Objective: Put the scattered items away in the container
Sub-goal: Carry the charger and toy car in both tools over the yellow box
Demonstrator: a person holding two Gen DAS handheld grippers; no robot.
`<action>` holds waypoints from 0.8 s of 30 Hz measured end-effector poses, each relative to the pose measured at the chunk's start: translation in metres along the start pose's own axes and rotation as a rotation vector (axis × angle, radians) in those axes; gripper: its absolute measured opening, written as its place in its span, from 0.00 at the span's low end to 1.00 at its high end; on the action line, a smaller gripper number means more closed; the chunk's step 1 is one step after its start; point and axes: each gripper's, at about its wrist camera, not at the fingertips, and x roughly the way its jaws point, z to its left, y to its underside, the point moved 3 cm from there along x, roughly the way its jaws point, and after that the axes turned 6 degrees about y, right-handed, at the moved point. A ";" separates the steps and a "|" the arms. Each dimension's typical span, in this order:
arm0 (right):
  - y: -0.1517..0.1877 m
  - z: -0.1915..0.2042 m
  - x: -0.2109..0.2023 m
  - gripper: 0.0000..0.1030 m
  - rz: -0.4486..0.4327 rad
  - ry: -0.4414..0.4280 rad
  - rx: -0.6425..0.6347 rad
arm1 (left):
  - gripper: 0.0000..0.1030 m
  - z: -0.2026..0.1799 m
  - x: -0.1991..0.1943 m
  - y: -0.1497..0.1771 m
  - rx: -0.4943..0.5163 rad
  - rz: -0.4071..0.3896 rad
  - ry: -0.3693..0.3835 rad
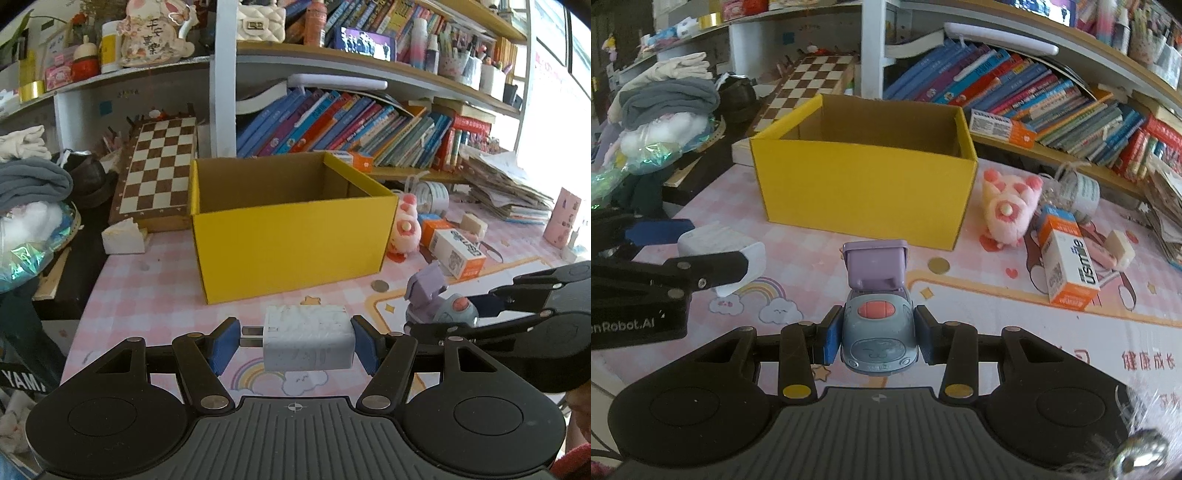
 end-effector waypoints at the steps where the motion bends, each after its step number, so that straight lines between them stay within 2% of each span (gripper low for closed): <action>1: -0.001 0.001 0.001 0.37 -0.001 -0.002 -0.005 | 0.63 0.001 0.000 -0.001 -0.004 -0.003 -0.001; 12: -0.025 -0.010 0.005 0.37 -0.006 -0.031 -0.018 | 0.63 0.007 0.003 -0.025 -0.023 -0.060 0.004; 18: -0.058 -0.021 0.007 0.37 -0.073 -0.039 -0.028 | 0.63 0.009 0.008 -0.052 0.000 -0.110 0.003; 24: -0.099 -0.031 0.019 0.37 -0.127 -0.056 -0.052 | 0.63 0.017 0.023 -0.093 0.023 -0.165 -0.011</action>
